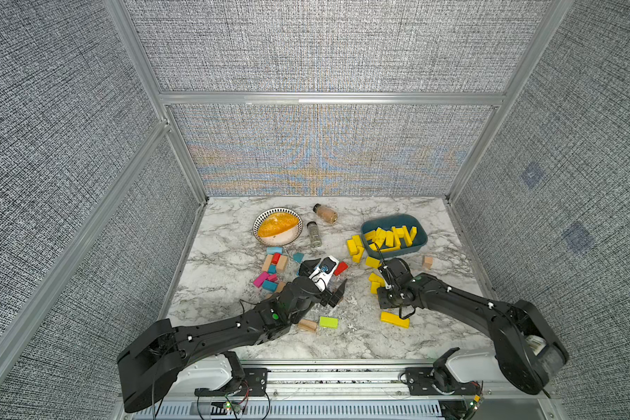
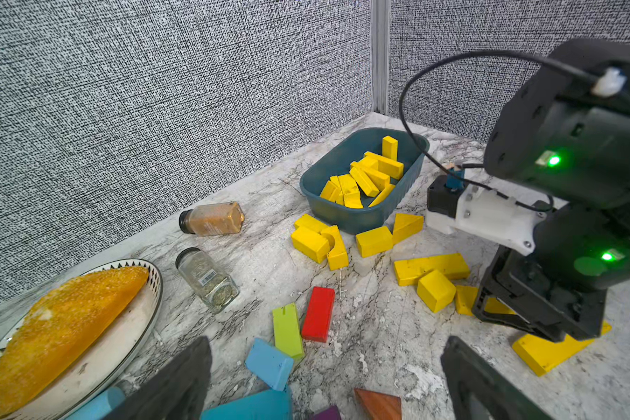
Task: Pick out the yellow building blocks
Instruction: Pick up the building block from the center of the board.
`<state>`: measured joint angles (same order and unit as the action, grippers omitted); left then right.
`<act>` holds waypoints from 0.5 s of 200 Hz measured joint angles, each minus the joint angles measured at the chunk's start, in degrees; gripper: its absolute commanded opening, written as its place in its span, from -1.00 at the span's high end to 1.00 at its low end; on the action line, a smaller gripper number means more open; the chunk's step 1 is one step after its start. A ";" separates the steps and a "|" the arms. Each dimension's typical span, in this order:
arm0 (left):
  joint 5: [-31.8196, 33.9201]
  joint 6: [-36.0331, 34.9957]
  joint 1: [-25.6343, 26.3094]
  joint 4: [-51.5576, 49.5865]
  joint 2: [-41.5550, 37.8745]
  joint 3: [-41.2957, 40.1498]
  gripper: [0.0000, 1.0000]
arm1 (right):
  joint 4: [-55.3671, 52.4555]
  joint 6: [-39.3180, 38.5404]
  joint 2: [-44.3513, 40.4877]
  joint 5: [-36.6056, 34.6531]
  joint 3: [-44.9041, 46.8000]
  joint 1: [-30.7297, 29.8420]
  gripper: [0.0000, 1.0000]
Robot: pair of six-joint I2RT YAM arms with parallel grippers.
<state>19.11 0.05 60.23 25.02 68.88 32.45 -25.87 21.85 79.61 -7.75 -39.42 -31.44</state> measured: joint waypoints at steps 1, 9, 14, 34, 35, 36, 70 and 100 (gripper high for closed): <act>0.00 0.00 0.00 0.00 -0.02 0.00 -0.99 | 0.02 0.00 0.02 0.02 0.00 0.02 -0.06; 0.00 0.04 0.00 -0.11 -0.17 0.00 -0.99 | 0.35 0.00 0.42 0.04 0.02 0.20 -0.05; 0.00 0.15 0.00 -0.24 -0.22 0.00 -0.99 | 0.59 -0.07 0.68 0.11 0.07 0.33 -0.05; 0.00 0.33 0.00 -1.11 -0.24 0.02 -0.99 | 1.25 -0.24 1.66 0.26 0.11 0.79 0.00; 0.00 0.35 0.00 -1.14 -0.24 0.02 -0.99 | 1.27 -0.24 1.68 0.26 0.11 0.81 0.00; 0.00 0.37 0.00 -1.16 -0.24 0.02 -0.99 | 1.27 -0.24 1.73 0.26 0.11 0.83 0.00; 0.02 0.42 0.00 -1.53 -0.13 0.35 -0.99 | 2.38 -0.63 2.05 1.25 0.74 0.85 0.13; 0.02 0.42 0.00 -1.57 -0.07 0.63 -0.99 | 2.95 -0.79 2.23 1.79 0.83 0.94 0.31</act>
<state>19.14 0.47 60.23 23.44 68.82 33.08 -22.92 21.06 81.84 -5.96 -38.59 -30.50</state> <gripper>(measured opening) 0.994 0.378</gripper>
